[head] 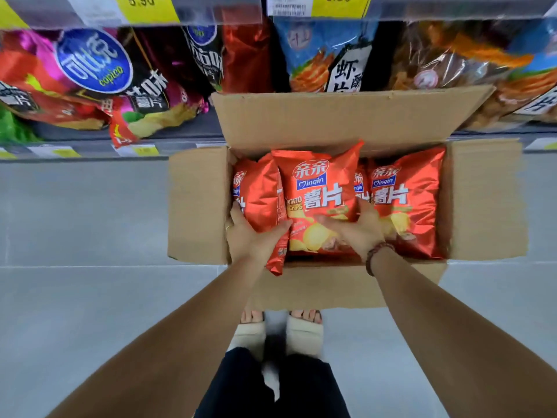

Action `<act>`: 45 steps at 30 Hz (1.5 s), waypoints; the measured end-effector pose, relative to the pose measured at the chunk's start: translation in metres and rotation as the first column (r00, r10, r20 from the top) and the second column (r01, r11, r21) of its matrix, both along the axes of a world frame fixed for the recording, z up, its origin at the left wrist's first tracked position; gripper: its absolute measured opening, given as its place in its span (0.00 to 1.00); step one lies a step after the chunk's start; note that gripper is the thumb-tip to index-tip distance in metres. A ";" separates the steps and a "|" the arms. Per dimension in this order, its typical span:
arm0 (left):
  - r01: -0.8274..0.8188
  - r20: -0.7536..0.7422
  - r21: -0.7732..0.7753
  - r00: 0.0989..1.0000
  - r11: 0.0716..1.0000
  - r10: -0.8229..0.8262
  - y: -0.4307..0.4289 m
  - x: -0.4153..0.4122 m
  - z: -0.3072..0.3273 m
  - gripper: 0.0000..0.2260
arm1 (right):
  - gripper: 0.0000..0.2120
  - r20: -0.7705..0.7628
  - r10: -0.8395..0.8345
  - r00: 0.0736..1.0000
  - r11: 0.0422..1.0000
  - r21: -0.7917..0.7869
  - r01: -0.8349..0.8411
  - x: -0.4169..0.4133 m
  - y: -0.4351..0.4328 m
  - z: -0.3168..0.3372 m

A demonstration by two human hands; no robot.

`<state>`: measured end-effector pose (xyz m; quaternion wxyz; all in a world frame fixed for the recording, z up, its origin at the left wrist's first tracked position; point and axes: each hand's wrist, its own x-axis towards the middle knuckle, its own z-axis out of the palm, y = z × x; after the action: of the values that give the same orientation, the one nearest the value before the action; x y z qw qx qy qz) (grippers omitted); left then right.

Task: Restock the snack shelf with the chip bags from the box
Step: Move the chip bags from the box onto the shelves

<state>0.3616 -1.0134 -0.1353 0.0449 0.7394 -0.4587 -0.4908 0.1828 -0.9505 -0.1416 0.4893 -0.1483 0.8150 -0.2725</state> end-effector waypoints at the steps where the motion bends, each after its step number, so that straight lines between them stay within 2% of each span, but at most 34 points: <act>1: -0.057 -0.060 0.015 0.997 0.998 0.058 -0.001 -0.001 -0.009 0.48 | 0.32 0.008 -0.004 1.000 1.000 0.003 0.004 -0.003 -0.001 -0.008; 3: -0.229 -0.238 0.093 0.940 0.969 0.245 -0.003 0.005 -0.020 0.41 | 0.35 0.059 -0.036 0.998 0.999 0.005 0.035 -0.007 -0.001 -0.013; 5: -0.347 -0.369 0.191 0.842 0.918 0.394 0.001 0.013 -0.025 0.30 | 0.36 0.130 -0.072 0.989 0.997 -0.006 0.073 -0.010 0.001 -0.013; 7: -0.402 -0.402 0.185 0.802 0.897 0.442 0.004 0.015 -0.016 0.22 | 0.31 0.190 -0.070 0.979 0.997 -0.027 0.077 -0.012 0.006 -0.012; 9: -0.404 -0.389 0.115 0.822 0.908 0.415 0.005 0.017 -0.016 0.16 | 0.29 0.225 -0.075 0.972 0.995 -0.041 0.086 -0.016 0.010 -0.008; 12: -0.313 -0.426 0.112 0.842 0.943 0.330 0.002 0.015 -0.015 0.20 | 0.35 0.232 -0.108 0.967 0.991 -0.048 0.122 -0.026 0.017 -0.005; 15: -0.148 -0.363 0.094 0.916 0.985 0.172 -0.007 0.012 -0.017 0.31 | 0.43 0.248 -0.114 0.962 0.989 -0.068 0.134 -0.035 0.021 0.000; 18: -0.048 -0.309 0.172 0.946 0.984 0.100 -0.021 0.009 -0.023 0.42 | 0.36 0.328 -0.092 0.940 0.989 -0.083 0.125 -0.036 0.023 0.001; 19: -0.049 -0.315 0.219 0.942 0.975 0.118 -0.026 0.009 -0.024 0.41 | 0.33 0.353 -0.092 0.931 0.988 -0.082 0.128 -0.034 0.023 0.000; 23: 0.016 -0.386 0.263 0.918 0.965 0.090 -0.037 0.010 -0.022 0.24 | 0.30 0.367 -0.129 0.921 0.980 -0.097 0.176 -0.027 0.025 -0.003; 26: 0.029 -0.484 0.319 0.864 0.947 0.137 -0.035 0.016 -0.010 0.31 | 0.29 0.372 -0.147 0.917 0.971 -0.121 0.205 -0.021 0.029 0.006; 27: 0.018 -0.517 0.365 0.835 0.931 0.187 -0.035 0.020 -0.004 0.31 | 0.28 0.387 -0.148 0.910 0.967 -0.136 0.216 -0.019 0.031 0.012; 29: 0.006 -0.569 0.456 0.771 0.890 0.286 -0.038 0.028 0.010 0.22 | 0.27 0.418 -0.146 0.897 0.962 -0.153 0.228 -0.018 0.034 0.026; 31: 0.065 -0.605 0.498 0.741 0.865 0.292 -0.040 0.040 0.026 0.25 | 0.28 0.450 -0.123 0.884 0.962 -0.166 0.219 -0.020 0.037 0.041; 35: 0.246 -0.643 0.470 0.753 0.848 0.138 -0.043 0.057 0.071 0.38 | 0.38 0.497 -0.083 0.864 0.967 -0.171 0.191 -0.022 0.042 0.081; 37: 0.243 -0.641 0.447 0.759 0.861 0.119 -0.047 0.060 0.097 0.41 | 0.41 0.506 -0.051 0.861 0.967 -0.191 0.170 -0.021 0.040 0.105; 42: 0.161 -0.716 0.338 0.683 0.927 0.143 -0.058 0.070 0.194 0.45 | 0.43 0.516 0.017 0.857 0.949 -0.278 0.149 -0.009 0.025 0.203; 45: 0.144 -0.717 0.318 0.683 0.937 0.138 -0.063 0.082 0.257 0.47 | 0.47 0.493 0.057 0.868 0.943 -0.312 0.116 -0.001 0.015 0.266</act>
<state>0.4439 -1.0764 0.1218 0.0912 0.4774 -0.3093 -0.8174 0.1823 -0.9357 0.1246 0.6454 -0.1409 0.6068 -0.4420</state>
